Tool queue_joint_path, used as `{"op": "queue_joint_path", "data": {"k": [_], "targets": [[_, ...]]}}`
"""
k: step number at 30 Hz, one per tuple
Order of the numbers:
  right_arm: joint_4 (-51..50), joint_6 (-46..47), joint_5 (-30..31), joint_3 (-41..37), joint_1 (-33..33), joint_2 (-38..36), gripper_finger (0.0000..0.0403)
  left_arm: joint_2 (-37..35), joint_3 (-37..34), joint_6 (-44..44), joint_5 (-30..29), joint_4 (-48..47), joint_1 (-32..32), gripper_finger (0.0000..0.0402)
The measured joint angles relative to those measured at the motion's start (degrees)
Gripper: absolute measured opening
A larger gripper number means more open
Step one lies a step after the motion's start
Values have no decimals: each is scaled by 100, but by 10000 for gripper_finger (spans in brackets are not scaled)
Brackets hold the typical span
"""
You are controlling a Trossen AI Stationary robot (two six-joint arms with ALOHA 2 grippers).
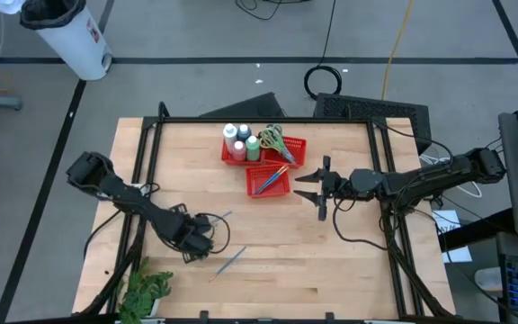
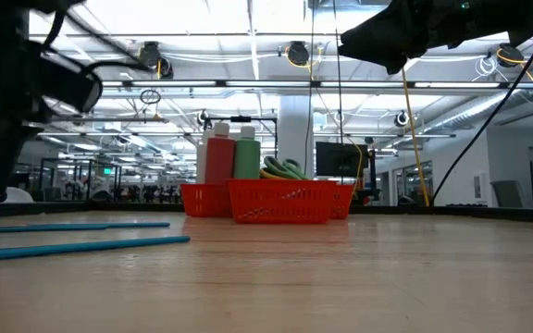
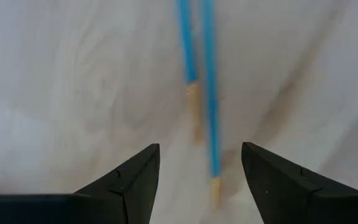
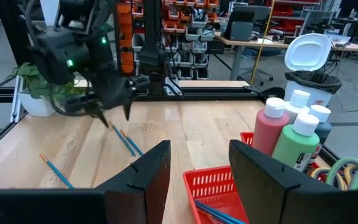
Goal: Pick & Place Paint Supplies
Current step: Put the blue paint brush into the bottom red bin
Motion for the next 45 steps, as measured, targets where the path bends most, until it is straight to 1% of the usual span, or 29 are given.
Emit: {"op": "queue_joint_path", "data": {"k": [3,5,8,11,15,19,22,26,34,41,45], "targets": [[2,0,2,0,0,0,157,75,-8,-269,323,-365,1,234],[2,0,2,0,0,-1,157,76,-91,-302,482,-353,-13,234],[2,0,-2,0,0,0,157,40,-324,-397,562,-253,-14,234],[2,0,-2,0,0,-2,157,-113,-659,-591,694,31,-36,234],[2,0,-2,0,0,-2,157,-275,-1147,-658,1072,762,-41,234],[1,0,-3,0,0,-2,157,-493,-1414,-651,960,1210,-41,234],[2,0,-4,0,0,-2,157,-601,-1442,-591,736,1361,0,234],[3,0,-4,0,1,-1,157,-650,-1445,-447,620,1489,109,234],[3,0,-4,0,2,0,157,-645,-1445,-79,427,1645,195,234],[4,0,-4,0,1,-1,157,-643,-1445,-69,294,1751,197,234],[4,0,-6,0,2,0,157,-637,-1377,133,227,1690,203,234]]}}
